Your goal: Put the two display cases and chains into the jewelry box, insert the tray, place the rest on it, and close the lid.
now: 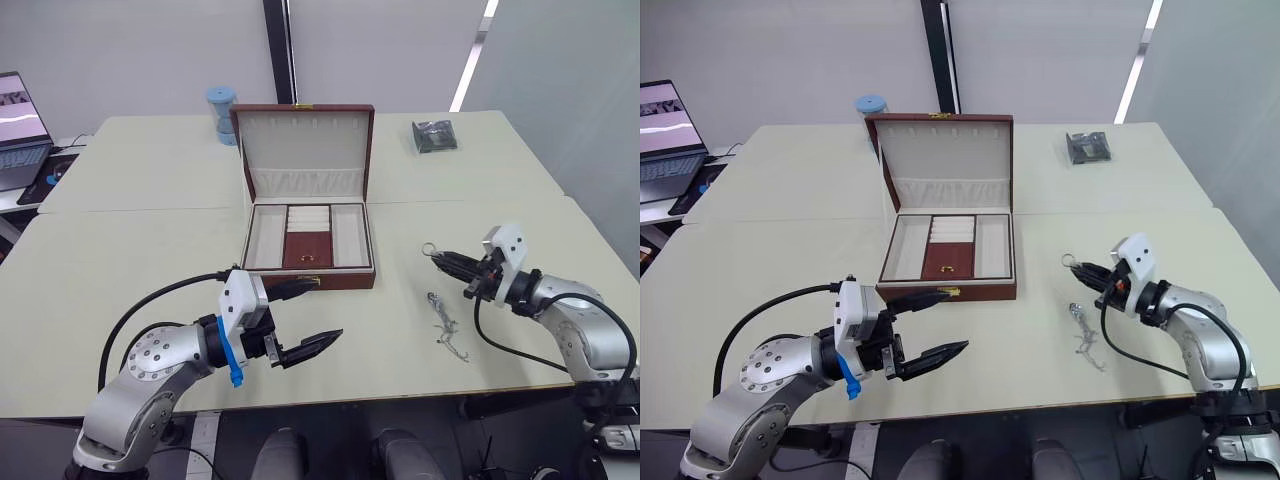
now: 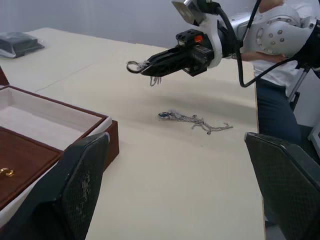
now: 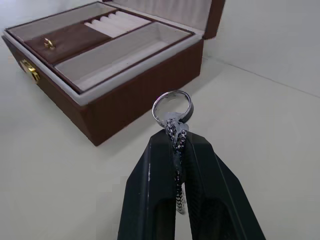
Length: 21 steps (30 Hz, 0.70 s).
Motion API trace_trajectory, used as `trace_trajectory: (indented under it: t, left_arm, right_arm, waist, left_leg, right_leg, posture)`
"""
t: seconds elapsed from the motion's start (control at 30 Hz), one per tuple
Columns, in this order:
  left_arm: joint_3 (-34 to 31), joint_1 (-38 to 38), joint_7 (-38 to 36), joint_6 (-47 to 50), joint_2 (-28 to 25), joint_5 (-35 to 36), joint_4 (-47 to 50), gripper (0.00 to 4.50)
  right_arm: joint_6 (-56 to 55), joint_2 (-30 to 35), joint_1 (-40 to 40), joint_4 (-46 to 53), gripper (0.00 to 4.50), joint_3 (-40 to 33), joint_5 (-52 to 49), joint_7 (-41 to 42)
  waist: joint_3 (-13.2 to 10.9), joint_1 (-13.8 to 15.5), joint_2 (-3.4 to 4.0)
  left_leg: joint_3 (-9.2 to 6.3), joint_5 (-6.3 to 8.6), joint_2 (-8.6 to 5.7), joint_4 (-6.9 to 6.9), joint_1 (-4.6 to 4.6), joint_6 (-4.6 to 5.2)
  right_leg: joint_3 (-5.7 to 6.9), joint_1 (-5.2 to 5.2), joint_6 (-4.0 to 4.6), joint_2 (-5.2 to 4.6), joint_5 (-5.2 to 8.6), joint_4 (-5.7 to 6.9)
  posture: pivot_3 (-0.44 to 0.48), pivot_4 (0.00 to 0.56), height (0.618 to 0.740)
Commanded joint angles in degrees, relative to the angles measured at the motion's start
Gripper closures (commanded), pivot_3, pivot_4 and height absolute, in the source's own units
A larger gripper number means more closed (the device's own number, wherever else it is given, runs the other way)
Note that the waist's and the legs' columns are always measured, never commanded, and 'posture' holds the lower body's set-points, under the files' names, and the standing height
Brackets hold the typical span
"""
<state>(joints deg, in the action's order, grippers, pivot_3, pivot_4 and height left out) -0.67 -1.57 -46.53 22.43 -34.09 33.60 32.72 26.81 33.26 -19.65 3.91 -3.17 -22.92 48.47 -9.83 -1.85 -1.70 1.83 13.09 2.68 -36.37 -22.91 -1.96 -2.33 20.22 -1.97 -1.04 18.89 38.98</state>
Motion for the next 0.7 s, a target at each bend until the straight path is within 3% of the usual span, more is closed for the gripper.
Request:
trace_trajectory:
  t: [0.03, 0.37, 0.7]
  left_arm:
    - [-2.15, -0.99, 3.78, -0.86, 1.22, -0.58, 3.29, 0.00]
    - [-7.76, -9.14, 13.85, -0.95, 3.97, -1.78, 9.16, 0.00]
    - [-11.03, -20.34, 19.41, -5.88, 9.53, -5.54, 11.63, 0.00]
  right_arm:
    - [1.91, -1.45, -4.65, 2.32, 4.48, 1.23, -1.92, 0.19]
    - [1.15, -10.57, -22.38, -10.42, 4.48, 10.38, 3.05, 0.33]
    - [-6.14, -24.88, -38.48, -30.63, 4.48, 14.93, 8.88, -0.04]
  waist:
    - [0.00, 0.06, 0.00]
    - [-0.04, 0.01, -0.03]
    - [-0.05, -0.10, -0.02]
  left_leg:
    - [-0.01, 0.00, 0.00, 0.00, -0.01, 0.00]
    - [-0.02, 0.00, 0.02, 0.01, -0.02, 0.00]
    - [0.01, 0.00, 0.01, 0.11, -0.06, 0.00]
  right_leg:
    - [0.01, 0.01, 0.00, 0.00, 0.00, 0.00]
    - [0.02, 0.06, 0.01, 0.00, -0.01, 0.03]
    - [0.02, 0.17, 0.03, -0.06, -0.01, 0.03]
  posture:
    - [0.000, 0.150, 0.740]
    - [0.000, 0.150, 0.740]
    - [0.000, 0.150, 0.740]
